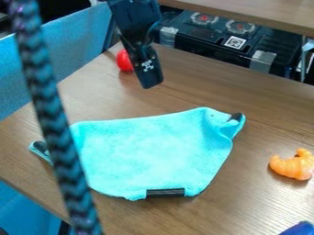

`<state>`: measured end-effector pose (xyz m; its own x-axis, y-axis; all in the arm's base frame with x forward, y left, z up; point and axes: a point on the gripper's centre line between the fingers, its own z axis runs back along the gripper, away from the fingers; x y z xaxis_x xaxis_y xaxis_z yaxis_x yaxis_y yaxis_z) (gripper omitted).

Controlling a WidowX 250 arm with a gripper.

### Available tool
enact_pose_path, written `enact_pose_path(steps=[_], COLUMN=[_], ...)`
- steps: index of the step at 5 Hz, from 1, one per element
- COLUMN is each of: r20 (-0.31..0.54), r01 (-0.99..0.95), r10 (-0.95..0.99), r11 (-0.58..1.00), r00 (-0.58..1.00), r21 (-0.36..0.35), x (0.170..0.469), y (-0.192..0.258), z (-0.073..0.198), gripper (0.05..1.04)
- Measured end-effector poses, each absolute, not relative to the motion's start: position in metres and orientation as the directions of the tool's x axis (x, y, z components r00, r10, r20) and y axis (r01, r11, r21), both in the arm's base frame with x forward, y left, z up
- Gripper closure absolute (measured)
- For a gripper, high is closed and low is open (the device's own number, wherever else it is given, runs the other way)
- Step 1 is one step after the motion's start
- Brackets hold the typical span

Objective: Fold the cloth from bottom left to top right

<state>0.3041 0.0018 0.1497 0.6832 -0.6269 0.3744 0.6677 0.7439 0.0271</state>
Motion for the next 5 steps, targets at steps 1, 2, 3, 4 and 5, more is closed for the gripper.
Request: enact_pose_path(steps=[1,2,3,4,5], r20=[0.361,0.357,0.384,0.407,0.385], r01=[0.676,0.717,0.766,0.815,0.862], r10=[-0.633,-0.678,-0.721,-0.768,-0.813], r11=[0.737,0.697,0.641,0.572,0.501], r00=[0.685,0.643,0.577,0.495,0.438], r21=[0.010,0.032,0.052,0.090,0.076], x=[0.303,0.286,0.270,0.253,0.230], y=[0.001,0.034,0.062,0.088,0.104], z=[0.141,0.117,0.113,0.119,0.114], gripper=[0.084,0.084,0.084,0.084,0.084])
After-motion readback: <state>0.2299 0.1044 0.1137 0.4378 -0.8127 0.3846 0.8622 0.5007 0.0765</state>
